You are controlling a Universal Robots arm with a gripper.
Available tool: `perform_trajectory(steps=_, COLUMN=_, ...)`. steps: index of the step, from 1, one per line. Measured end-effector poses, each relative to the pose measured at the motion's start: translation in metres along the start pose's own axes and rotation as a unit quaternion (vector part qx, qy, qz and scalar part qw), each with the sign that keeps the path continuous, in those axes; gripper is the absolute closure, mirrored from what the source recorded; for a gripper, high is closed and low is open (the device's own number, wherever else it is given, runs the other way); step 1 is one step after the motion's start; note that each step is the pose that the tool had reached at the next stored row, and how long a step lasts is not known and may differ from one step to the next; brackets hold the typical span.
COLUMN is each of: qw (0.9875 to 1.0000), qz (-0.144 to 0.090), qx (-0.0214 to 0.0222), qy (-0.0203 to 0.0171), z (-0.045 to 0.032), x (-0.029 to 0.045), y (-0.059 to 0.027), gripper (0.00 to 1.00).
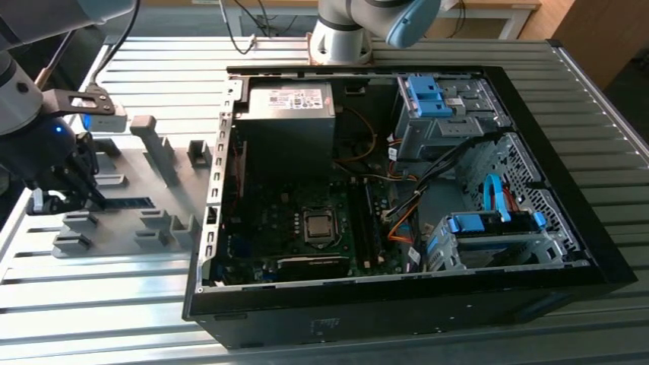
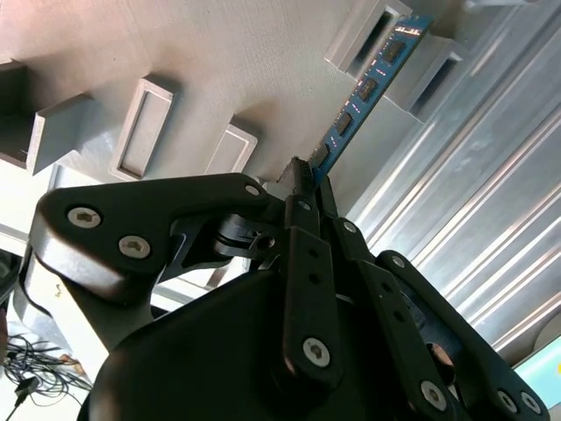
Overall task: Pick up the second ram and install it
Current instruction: 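Pick up the second ram and move it above second insertion slot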
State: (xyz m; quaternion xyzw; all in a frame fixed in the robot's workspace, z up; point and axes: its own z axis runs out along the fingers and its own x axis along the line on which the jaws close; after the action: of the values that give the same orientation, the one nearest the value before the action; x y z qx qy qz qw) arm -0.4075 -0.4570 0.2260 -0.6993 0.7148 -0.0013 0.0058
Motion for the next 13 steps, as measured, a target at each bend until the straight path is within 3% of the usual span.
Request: perform_trajectory(steps=13, qw=1.0000, qz=0.000, qx=0.0000, qy=0.0000, z=-0.0050, x=0.0000, y=0.0000, gripper=0.86)
